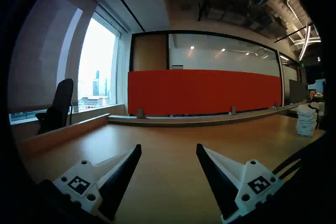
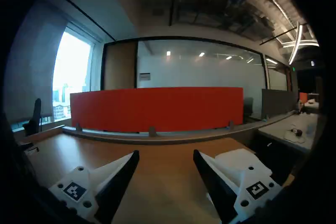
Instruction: Fold towel
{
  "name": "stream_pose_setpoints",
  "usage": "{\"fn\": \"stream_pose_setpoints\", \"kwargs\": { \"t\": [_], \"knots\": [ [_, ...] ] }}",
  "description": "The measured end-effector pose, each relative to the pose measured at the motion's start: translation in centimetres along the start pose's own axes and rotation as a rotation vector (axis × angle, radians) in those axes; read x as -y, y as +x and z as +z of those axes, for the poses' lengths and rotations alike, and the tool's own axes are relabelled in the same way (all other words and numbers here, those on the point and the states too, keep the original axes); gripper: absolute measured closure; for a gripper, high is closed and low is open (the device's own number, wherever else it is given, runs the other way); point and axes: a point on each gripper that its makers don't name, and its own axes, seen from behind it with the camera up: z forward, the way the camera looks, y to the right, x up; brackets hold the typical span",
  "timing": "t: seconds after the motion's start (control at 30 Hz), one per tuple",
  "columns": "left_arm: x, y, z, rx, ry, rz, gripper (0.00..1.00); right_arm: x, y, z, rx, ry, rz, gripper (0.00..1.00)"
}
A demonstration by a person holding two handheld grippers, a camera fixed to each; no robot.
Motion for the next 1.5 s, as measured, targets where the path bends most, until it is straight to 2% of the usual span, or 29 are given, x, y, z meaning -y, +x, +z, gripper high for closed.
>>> {"fn": "stream_pose_setpoints", "kwargs": {
  "t": [0.2,0.53,0.8,1.5],
  "knots": [
    [0.0,0.0,0.0,0.0,0.0,0.0,0.03,-0.2,-2.0,0.2,-0.018,0.008,0.043,0.01],
    [0.0,0.1,-0.1,0.0,0.0,0.0,0.03,-0.6,-6.6,1.0,0.016,0.015,0.094,0.01],
    [0.0,0.1,-0.1,0.0,0.0,0.0,0.03,-1.5,-8.4,1.1,0.021,0.0,0.072,0.01],
    [-0.1,0.0,0.0,0.0,0.0,0.0,0.03,-1.2,-9.3,0.8,-0.004,0.007,0.034,0.01]
  ]
}}
